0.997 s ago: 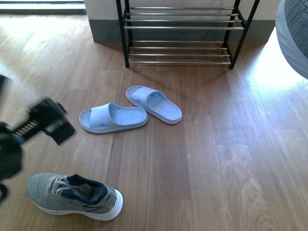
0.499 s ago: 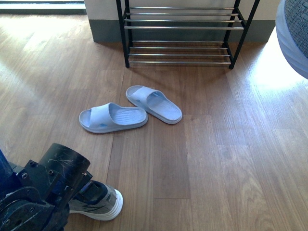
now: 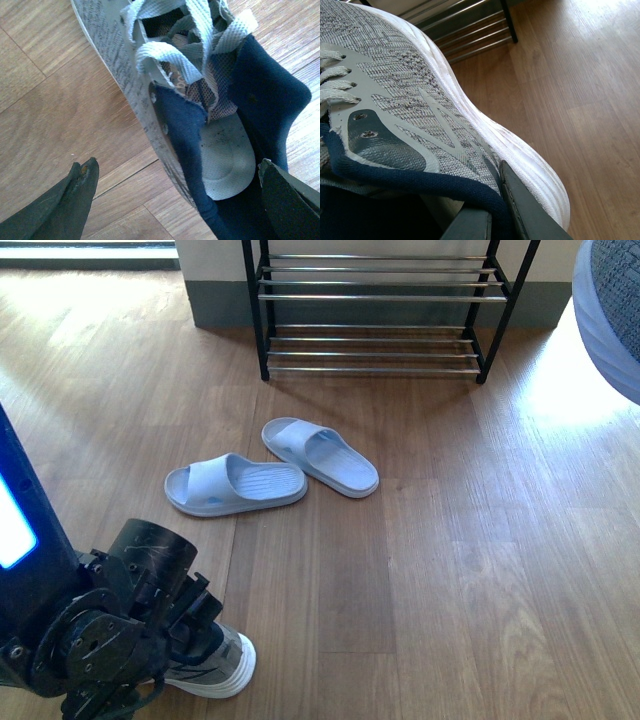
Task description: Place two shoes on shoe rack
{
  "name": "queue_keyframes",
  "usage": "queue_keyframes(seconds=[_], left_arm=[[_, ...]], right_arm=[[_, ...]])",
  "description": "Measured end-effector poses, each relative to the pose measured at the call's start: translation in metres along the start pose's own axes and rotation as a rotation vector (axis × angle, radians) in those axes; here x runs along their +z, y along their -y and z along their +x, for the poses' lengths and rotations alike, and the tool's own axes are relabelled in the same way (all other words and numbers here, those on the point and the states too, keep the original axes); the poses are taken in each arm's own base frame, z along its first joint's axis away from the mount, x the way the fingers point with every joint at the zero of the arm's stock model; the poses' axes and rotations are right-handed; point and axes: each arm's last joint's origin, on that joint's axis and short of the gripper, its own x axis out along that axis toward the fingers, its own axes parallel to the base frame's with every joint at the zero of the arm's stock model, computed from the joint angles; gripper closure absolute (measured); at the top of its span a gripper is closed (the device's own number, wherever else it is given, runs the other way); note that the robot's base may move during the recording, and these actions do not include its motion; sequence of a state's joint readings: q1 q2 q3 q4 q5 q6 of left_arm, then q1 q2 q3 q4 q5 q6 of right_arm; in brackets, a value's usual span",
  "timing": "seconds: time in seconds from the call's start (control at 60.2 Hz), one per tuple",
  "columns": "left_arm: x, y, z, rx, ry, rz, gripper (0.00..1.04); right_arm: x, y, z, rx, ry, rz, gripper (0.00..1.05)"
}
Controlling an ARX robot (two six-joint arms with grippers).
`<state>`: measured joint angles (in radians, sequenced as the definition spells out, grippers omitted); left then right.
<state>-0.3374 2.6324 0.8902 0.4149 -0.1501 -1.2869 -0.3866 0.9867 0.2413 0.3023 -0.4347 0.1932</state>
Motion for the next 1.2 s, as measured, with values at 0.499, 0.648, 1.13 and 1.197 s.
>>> queue_keyframes(seconds=[0.499,0.648,1.13,1.197], left_arm=[[-0.007,0.002,0.041,0.074,-0.049,0.002,0.27],[-0.007,0.006,0.047,0.069,-0.057,0.001,0.54],[-0.005,0.003,0.036,0.104,0.008,0.123,1.03],[-0.002,0.007,0.023,0.093,0.037,0.181,1.03]], right_arm=[[0.000,0.000,0.000,0.000,0.000,0.000,1.03],[0.000,0.000,0.000,0.000,0.000,0.000,1.03],[0.000,0.000,0.000,0.000,0.000,0.000,1.03],[0.000,0.000,0.000,0.000,0.000,0.000,1.03]])
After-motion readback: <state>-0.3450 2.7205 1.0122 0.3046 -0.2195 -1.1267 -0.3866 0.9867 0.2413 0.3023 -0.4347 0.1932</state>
